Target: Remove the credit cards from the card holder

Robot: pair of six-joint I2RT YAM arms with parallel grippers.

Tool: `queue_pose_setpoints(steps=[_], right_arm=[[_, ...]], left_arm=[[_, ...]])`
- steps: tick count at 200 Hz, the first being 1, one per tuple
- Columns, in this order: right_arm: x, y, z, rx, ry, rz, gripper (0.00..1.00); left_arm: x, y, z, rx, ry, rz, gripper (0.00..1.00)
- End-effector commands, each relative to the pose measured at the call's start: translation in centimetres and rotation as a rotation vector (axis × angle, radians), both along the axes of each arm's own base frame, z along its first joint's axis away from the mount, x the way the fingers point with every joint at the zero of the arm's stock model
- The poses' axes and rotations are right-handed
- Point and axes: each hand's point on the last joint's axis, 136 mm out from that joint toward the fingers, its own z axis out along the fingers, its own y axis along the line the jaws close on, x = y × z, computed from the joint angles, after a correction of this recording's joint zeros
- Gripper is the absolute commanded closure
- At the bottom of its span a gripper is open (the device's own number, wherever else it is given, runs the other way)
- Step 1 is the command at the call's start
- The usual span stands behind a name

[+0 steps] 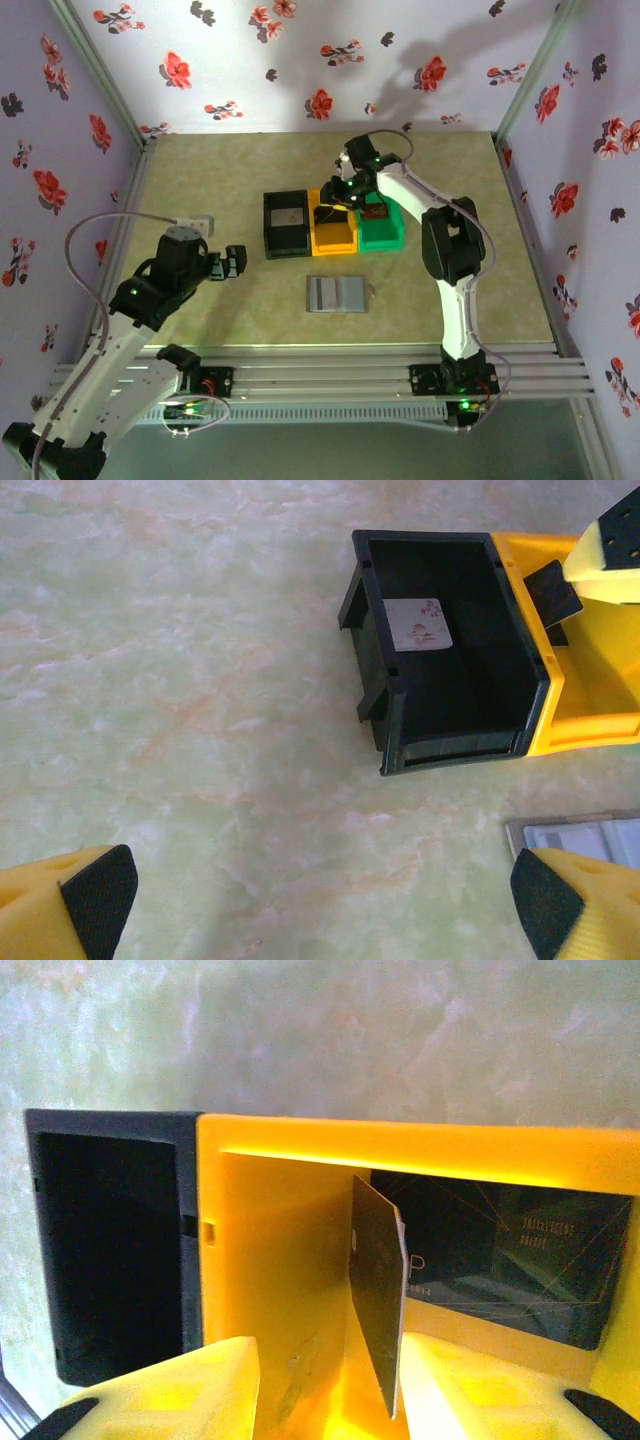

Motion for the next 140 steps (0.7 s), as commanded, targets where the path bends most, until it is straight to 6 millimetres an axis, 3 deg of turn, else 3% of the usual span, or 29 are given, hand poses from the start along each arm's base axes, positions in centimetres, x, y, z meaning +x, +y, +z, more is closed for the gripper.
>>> queue_pose_setpoints(steps=[1, 47, 84, 113, 140], right_arm=[[0.8, -0.7, 4.7, 0.013, -0.085, -0.026, 0.57], [0.5, -1.4, 8.8, 0.020, -0.160, -0.043, 0.56], [-1.8, -2.7, 12.8, 0.039, -0.242, -0.059, 0.57], [-5.6, -3.9, 13.4, 0.065, -0.269, -0.070, 0.58], [-10.1, -4.6, 11.5, 0.050, -0.261, -0.071, 0.57]], left_arm=[[0.2, 0.7, 0.6, 0.027, -0.020, 0.016, 0.00], [0.2, 0.7, 0.5, 0.029, -0.017, 0.017, 0.00], [0.2, 0.6, 0.4, 0.032, -0.008, 0.013, 0.00], [0.1, 0.1, 0.4, 0.024, 0.009, -0.014, 0.00], [-0.3, -1.1, -0.1, -0.008, 0.052, -0.063, 0.00]])
